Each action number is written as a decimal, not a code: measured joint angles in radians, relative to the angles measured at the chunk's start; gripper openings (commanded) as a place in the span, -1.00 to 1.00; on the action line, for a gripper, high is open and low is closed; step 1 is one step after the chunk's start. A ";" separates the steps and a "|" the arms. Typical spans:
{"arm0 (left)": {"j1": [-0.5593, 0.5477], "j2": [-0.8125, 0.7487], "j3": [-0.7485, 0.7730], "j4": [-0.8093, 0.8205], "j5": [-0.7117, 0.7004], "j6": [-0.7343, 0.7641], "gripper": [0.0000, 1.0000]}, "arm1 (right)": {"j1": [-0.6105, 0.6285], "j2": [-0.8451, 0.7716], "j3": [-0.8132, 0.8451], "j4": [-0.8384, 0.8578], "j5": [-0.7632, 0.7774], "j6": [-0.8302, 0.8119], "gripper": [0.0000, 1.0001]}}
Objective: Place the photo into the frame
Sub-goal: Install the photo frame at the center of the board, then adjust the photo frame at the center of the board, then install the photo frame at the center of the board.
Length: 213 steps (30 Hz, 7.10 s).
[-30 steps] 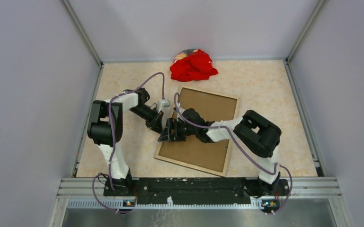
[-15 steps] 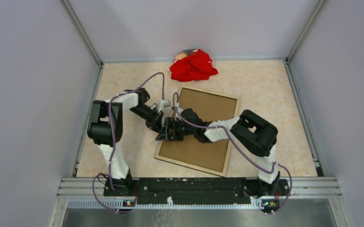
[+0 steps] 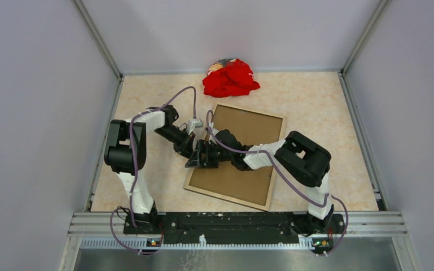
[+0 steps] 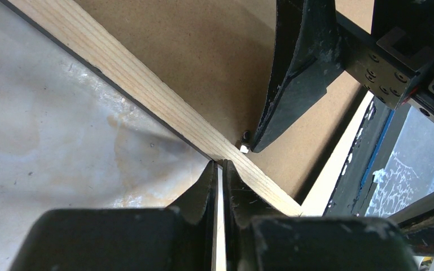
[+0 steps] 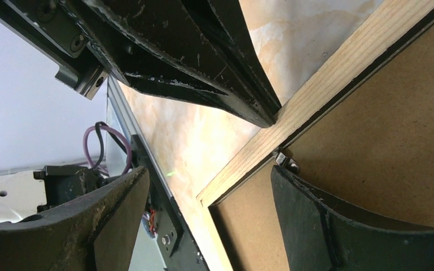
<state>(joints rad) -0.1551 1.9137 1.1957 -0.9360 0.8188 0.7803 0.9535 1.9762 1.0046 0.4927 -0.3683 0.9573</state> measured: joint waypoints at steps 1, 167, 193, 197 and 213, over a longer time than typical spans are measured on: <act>0.000 0.000 0.000 0.000 0.000 0.000 -0.83 | 0.000 0.000 0.000 0.000 0.000 0.002 0.62; 0.007 0.468 0.660 0.121 0.224 -0.389 -0.28 | -0.583 0.081 0.308 -0.340 0.138 -0.115 0.66; -0.011 0.466 0.633 0.144 0.209 -0.402 -0.40 | -0.580 0.097 0.298 -0.293 0.102 -0.050 0.64; -0.011 0.466 0.633 0.144 0.209 -0.402 -0.40 | -0.576 0.097 0.298 -0.291 0.101 -0.044 0.64; -0.011 0.464 0.628 0.148 0.211 -0.401 -0.41 | -0.568 0.112 0.307 -0.277 0.090 -0.036 0.64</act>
<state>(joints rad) -0.1658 2.3775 1.8236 -0.7879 1.0302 0.3794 0.3855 2.0880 1.3117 0.2157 -0.2783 0.9211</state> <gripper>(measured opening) 0.302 0.821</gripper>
